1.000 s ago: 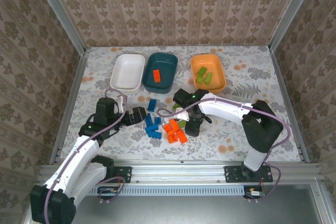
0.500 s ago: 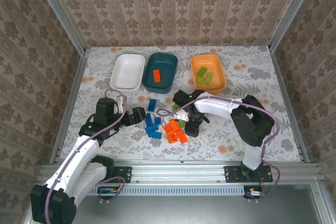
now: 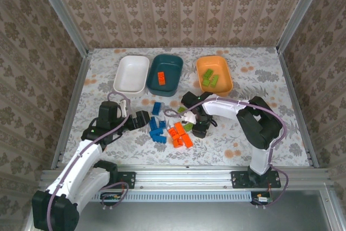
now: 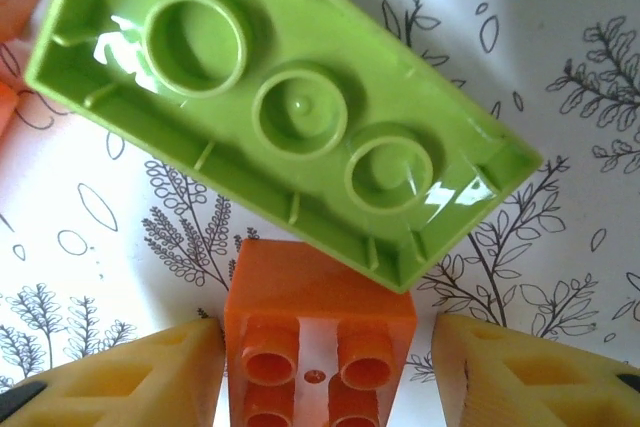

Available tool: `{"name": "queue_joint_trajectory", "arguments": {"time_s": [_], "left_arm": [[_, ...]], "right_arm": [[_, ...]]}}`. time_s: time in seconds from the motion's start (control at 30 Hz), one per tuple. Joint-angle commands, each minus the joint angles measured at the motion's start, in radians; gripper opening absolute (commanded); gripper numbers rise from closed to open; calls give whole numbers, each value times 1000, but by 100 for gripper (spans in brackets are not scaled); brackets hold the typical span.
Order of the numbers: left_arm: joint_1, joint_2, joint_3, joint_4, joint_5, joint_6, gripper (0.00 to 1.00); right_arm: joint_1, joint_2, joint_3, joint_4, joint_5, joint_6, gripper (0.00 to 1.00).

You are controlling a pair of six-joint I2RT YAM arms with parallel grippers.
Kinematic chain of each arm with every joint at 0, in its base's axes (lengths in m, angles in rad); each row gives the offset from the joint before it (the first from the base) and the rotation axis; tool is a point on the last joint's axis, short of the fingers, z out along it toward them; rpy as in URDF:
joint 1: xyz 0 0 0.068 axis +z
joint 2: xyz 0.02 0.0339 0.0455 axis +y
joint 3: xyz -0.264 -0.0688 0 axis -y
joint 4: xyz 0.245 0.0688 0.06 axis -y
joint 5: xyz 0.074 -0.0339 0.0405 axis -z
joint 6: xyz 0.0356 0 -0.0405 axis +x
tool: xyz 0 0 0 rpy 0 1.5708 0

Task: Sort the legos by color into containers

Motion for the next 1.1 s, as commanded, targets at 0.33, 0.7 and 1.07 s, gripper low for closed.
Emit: {"name": "queue_joint_trajectory", "arguments": {"time_s": [0.33,0.7,1.07], "left_arm": [[10,-13,-2,-24,-6,9,100],[14,-42,10,-55,-8,7,100],[16,6,14,0,10,-8,100]], "right_arm": [[-87,-217,38,11,-100,119,41],[-224,-252,275,104,-464,330,45],[-114,-103,185,-227,-97,237,71]]}}
